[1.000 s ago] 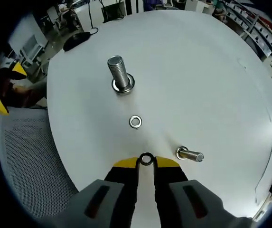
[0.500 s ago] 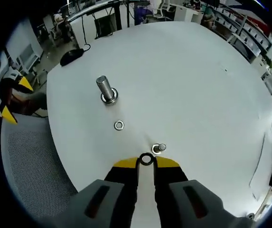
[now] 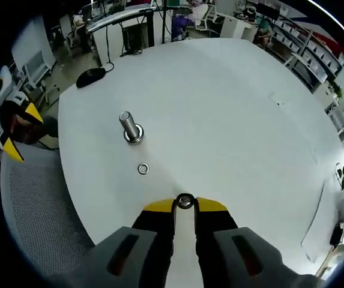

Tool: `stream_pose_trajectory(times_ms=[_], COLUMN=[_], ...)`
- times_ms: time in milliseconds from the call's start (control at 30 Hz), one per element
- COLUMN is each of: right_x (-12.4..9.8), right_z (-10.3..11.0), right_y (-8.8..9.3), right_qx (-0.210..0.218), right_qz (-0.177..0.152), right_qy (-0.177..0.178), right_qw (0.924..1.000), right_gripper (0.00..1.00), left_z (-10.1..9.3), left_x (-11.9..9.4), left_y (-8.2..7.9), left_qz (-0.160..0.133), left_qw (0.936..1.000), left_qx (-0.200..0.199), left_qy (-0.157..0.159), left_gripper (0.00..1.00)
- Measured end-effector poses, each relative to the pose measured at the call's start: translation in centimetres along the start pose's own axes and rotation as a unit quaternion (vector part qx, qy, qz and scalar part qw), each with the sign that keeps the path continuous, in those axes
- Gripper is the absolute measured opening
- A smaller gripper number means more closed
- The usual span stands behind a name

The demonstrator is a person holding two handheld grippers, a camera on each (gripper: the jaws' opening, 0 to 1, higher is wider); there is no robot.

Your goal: Place the washer onto the threaded stud by aligning its center hole with the stud, sliding it down to the base, and recovering from edge contact or off-axis alignment until the washer reaches the visible bottom stop.

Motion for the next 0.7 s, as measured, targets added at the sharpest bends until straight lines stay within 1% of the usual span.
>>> stream_pose_trajectory(times_ms=[233, 433, 700], right_x=[0.9, 1.2, 2.2], right_z=[-0.2, -0.6, -0.5], right_y=[0.3, 0.1, 0.3], right_qx=[-0.007, -0.008, -0.016], right_qz=[0.016, 0.018, 0.034], right_qy=[-0.005, -0.007, -0.022], right_qw=[0.9998, 0.9998, 0.999], right_gripper=[0.13, 0.13, 0.13], left_z=[0.1, 0.4, 0.5], left_x=[-0.3, -0.5, -0.4], left_y=[0.1, 0.4, 0.6], left_qz=[0.0, 0.0, 0.0], left_qw=[1.0, 0.9999, 0.9998], left_qx=[-0.002, -0.006, -0.015], left_qy=[-0.004, -0.008, -0.012], left_gripper=[0.39, 0.39, 0.39])
Point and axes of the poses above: the point that each gripper's makers call its tool centre point, and the gripper's own axes: x roughly forward along the fingers, z roughly to its left, y roughly out of its underside, the point moved 10 cm from there along -x, roughly backward along the fingers, and after that the axes turned 13 degrees about -x, right-handed, at the moved point
